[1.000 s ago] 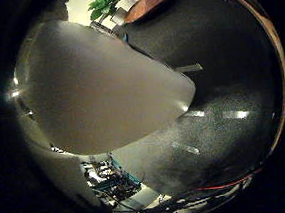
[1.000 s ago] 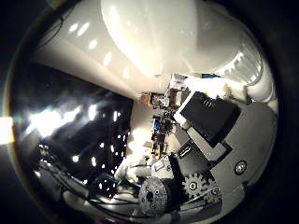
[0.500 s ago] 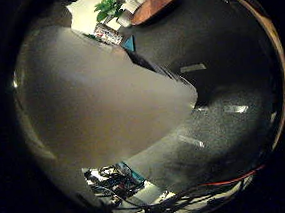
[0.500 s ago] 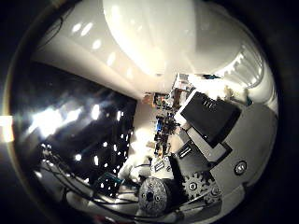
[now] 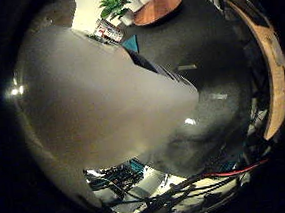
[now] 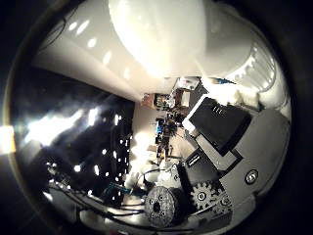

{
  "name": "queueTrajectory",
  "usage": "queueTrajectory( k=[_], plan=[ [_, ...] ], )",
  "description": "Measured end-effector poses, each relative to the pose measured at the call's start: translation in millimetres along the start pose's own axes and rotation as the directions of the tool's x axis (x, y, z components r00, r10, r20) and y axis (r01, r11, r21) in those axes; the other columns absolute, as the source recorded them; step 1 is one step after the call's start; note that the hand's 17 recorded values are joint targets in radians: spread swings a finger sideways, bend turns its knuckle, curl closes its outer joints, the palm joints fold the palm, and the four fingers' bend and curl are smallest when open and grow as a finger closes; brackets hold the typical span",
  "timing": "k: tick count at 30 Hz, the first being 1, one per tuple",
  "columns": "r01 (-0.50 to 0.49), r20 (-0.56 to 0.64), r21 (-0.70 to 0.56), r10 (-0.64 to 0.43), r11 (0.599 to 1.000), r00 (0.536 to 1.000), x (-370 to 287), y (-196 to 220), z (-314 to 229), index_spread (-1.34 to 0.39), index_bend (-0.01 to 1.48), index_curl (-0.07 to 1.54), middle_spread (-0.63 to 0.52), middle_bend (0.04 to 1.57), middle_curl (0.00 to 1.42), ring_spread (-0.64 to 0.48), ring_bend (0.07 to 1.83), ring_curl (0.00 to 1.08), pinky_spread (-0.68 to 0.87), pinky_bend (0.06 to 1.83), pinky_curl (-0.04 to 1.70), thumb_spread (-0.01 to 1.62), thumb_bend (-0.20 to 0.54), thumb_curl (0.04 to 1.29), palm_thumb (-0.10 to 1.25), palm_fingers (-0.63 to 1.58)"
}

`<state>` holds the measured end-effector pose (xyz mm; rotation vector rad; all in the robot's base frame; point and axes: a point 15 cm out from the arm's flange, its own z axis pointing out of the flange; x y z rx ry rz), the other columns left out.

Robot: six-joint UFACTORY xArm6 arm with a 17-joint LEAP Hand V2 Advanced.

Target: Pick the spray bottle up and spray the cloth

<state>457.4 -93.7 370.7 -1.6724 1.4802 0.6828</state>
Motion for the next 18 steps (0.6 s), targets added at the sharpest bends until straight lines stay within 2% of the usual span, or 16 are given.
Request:
queueTrajectory(
  k=[7, 18],
  plan=[
    [-0.049, -0.088, -0.120, 0.039, 0.992, 0.995, -40.9, 16.5, 17.9, -0.27, 1.08, 0.93, -0.12, 1.40, 0.70, -0.17, 1.48, 0.66, -0.15, 1.04, 1.41, 0.59, -0.018, 0.93, 1.09, 1.13],
    [-0.122, -0.262, -0.217, 0.062, 0.969, 0.963, -96.4, 12.4, 31.5, -0.27, 1.07, 0.93, -0.12, 1.39, 0.70, -0.17, 1.47, 0.66, -0.15, 1.00, 1.47, 0.55, -0.017, 0.97, 1.09, 1.13]
  ],
)
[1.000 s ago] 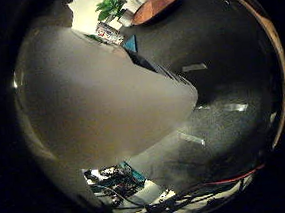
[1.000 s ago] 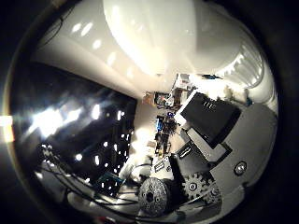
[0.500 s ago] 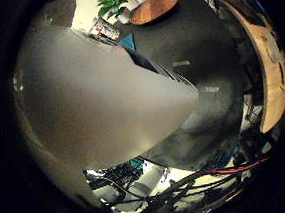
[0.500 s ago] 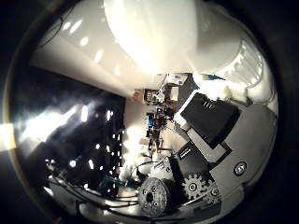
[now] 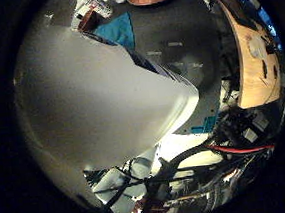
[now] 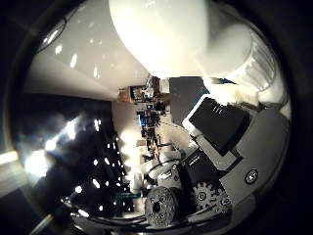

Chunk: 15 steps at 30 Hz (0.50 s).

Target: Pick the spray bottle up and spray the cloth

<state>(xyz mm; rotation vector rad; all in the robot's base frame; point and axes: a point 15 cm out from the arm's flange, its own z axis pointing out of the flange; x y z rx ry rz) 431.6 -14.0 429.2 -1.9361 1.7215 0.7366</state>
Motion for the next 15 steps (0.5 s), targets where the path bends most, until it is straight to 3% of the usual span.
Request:
queueTrajectory(
  k=[10, 15],
  plan=[
    [0.025, -0.153, -0.094, -0.039, 0.995, 0.988, -38.4, -10.3, 37.3, -0.27, 1.08, 0.94, -0.12, 1.39, 0.70, -0.18, 1.48, 0.65, -0.15, 0.99, 1.49, 0.51, -0.018, 0.99, 1.09, 1.14],
    [-0.008, -0.220, -0.125, -0.020, 0.992, 0.975, -47.3, -15.1, 58.6, -0.27, 1.08, 0.94, -0.12, 1.39, 0.70, -0.18, 1.48, 0.65, -0.15, 0.98, 1.50, 0.49, -0.018, 1.00, 1.08, 1.14]
  ],
)
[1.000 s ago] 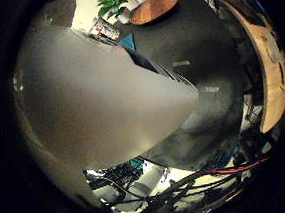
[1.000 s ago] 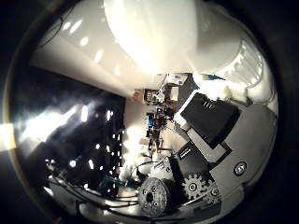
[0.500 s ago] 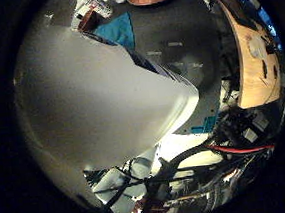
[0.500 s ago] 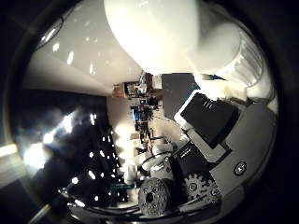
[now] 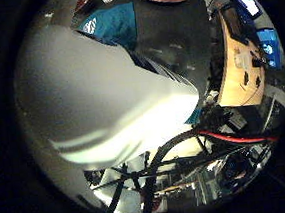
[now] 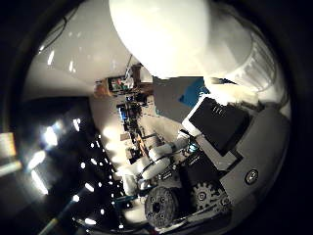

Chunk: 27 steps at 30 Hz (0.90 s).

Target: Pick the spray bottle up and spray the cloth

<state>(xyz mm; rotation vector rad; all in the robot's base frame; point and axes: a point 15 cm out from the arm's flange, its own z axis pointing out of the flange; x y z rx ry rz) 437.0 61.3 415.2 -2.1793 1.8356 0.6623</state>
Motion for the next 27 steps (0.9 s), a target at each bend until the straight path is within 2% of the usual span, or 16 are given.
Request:
queueTrajectory(
  k=[8, 14, 21, 27],
  plan=[
    [-0.055, -0.175, -0.067, 0.043, 0.996, 0.984, 6.6, -28.2, 48.3, -0.27, 1.08, 0.94, -0.12, 1.39, 0.70, -0.17, 1.48, 0.65, -0.15, 0.98, 1.49, 0.45, -0.020, 1.01, 1.08, 1.14],
    [-0.104, -0.316, -0.112, 0.064, 0.988, 0.947, 31.9, -51.6, 89.0, -0.27, 1.09, 0.95, -0.12, 1.39, 0.70, -0.18, 1.48, 0.65, -0.15, 0.98, 1.48, 0.44, -0.018, 1.02, 1.08, 1.14],
    [-0.152, -0.345, -0.107, 0.107, 0.983, 0.932, 50.8, -72.6, 115.8, -0.27, 1.09, 0.95, -0.12, 1.40, 0.70, -0.18, 1.47, 0.66, -0.15, 0.99, 1.47, 0.43, -0.018, 1.02, 1.08, 1.13],
    [-0.160, -0.343, -0.082, 0.123, 0.984, 0.931, 56.3, -75.5, 109.2, -0.27, 1.09, 0.94, -0.12, 1.40, 0.70, -0.18, 1.47, 0.67, -0.15, 0.99, 1.47, 0.43, -0.018, 1.02, 1.08, 1.14]
  ],
)
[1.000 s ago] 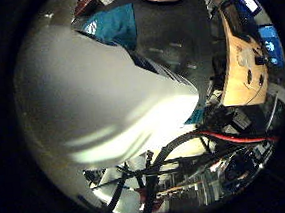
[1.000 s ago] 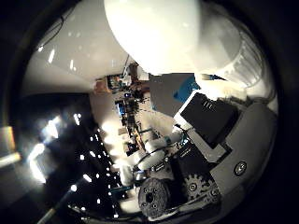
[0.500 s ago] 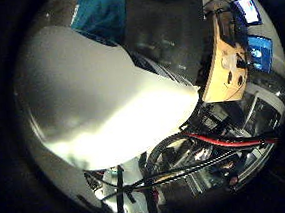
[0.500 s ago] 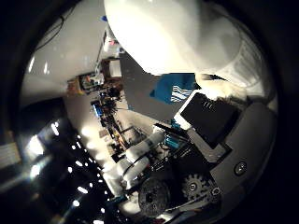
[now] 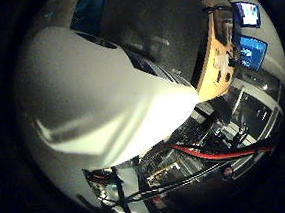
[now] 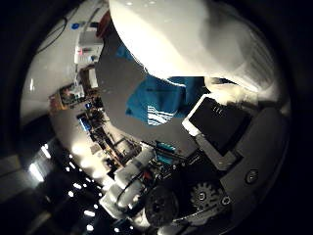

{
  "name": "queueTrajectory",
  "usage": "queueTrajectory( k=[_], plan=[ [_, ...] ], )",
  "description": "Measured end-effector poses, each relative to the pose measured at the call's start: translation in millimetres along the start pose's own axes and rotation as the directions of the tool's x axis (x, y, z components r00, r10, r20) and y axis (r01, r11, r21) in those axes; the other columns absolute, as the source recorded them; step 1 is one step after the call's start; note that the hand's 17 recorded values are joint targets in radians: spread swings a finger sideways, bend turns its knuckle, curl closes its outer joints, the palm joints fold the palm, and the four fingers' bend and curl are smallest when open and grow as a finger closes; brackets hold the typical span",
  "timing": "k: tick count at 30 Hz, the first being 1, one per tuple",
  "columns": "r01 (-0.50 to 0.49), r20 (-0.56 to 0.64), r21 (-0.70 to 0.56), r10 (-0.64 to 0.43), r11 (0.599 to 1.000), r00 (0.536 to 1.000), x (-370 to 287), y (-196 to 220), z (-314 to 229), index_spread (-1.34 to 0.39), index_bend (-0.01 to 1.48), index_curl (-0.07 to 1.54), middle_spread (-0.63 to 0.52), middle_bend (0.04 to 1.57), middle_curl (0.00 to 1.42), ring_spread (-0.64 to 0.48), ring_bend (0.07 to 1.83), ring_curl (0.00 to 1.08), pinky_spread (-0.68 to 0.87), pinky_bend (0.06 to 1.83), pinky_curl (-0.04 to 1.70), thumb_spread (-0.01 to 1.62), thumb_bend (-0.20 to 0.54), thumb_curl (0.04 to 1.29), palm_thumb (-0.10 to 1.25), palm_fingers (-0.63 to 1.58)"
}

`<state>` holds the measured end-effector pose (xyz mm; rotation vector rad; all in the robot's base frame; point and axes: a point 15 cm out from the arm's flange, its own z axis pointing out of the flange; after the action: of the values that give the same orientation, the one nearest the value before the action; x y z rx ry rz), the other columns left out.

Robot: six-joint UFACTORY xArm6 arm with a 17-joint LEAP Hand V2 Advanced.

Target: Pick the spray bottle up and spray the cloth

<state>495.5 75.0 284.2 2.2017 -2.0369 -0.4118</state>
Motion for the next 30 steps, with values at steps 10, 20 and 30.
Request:
queueTrajectory(
  k=[10, 20, 30],
  plan=[
    [0.022, -0.004, 0.085, -0.022, 0.996, 1.000, -6.0, 26.4, -50.0, -0.27, 1.10, 0.94, -0.12, 1.40, 0.70, -0.19, 1.46, 0.68, -0.16, 0.99, 1.47, 0.43, -0.018, 1.03, 1.07, 1.13],
    [0.027, -0.014, 0.044, -0.027, 0.999, 1.000, -13.0, 19.1, -30.0, -0.27, 1.10, 0.94, -0.12, 1.40, 0.70, -0.19, 1.45, 0.69, -0.17, 0.99, 1.47, 0.43, -0.018, 1.03, 1.07, 1.13],
    [0.047, 0.004, 0.090, -0.047, 0.995, 0.999, -32.7, -5.1, -20.0, -0.27, 1.10, 0.94, -0.12, 1.40, 0.70, -0.19, 1.44, 0.70, -0.19, 0.99, 1.46, 0.44, -0.019, 1.02, 1.06, 1.13]
  ],
)
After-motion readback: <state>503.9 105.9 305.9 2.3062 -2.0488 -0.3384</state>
